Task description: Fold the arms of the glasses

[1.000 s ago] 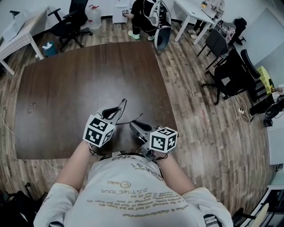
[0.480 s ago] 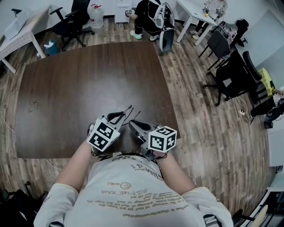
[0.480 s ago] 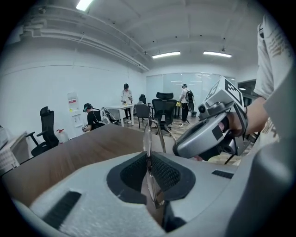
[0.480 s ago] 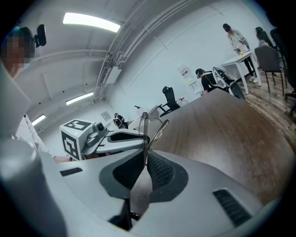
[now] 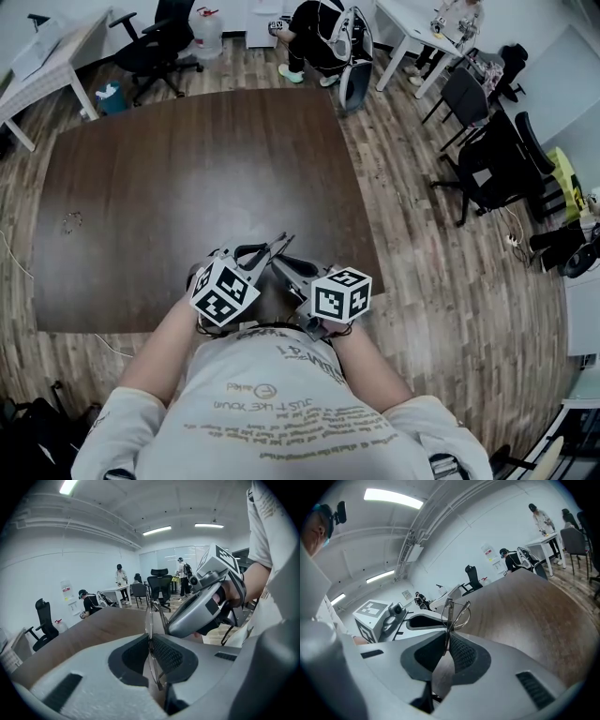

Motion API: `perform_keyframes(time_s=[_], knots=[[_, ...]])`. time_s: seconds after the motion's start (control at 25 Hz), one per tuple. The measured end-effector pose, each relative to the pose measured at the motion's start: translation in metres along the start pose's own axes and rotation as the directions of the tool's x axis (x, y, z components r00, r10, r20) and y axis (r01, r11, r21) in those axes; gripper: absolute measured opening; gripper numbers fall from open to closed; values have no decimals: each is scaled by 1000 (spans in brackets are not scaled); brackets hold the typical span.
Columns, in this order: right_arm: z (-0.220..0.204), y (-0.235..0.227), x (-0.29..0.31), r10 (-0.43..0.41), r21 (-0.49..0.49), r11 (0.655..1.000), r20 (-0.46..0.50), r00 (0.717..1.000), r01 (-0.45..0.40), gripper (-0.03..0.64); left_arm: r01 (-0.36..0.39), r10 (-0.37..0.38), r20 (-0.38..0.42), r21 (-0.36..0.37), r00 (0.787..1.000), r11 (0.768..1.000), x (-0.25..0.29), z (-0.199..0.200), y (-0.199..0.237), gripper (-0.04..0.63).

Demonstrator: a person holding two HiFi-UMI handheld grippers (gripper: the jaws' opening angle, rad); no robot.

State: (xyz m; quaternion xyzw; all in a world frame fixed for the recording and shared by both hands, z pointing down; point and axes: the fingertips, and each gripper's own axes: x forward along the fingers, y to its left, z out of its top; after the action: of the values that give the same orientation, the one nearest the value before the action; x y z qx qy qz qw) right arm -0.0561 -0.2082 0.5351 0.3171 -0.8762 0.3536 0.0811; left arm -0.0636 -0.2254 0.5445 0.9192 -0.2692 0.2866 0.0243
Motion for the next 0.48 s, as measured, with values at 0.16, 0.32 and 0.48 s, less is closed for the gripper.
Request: perform_keyframes(time_s=[0.16, 0.32, 0.48], knots=[[-4, 8, 7, 21, -29, 999, -16, 1000, -22, 98, -21, 21, -5, -8, 1000, 1000, -5, -7, 4, 43], [-9, 8, 11, -3, -49, 999, -26, 1000, 2, 172, -74, 74, -17, -3, 997, 997, -11, -15, 14, 43], [-8, 8, 11, -21, -28, 999, -11, 1000, 21, 176, -152, 153, -64, 21, 986, 988, -19, -30, 32, 43]])
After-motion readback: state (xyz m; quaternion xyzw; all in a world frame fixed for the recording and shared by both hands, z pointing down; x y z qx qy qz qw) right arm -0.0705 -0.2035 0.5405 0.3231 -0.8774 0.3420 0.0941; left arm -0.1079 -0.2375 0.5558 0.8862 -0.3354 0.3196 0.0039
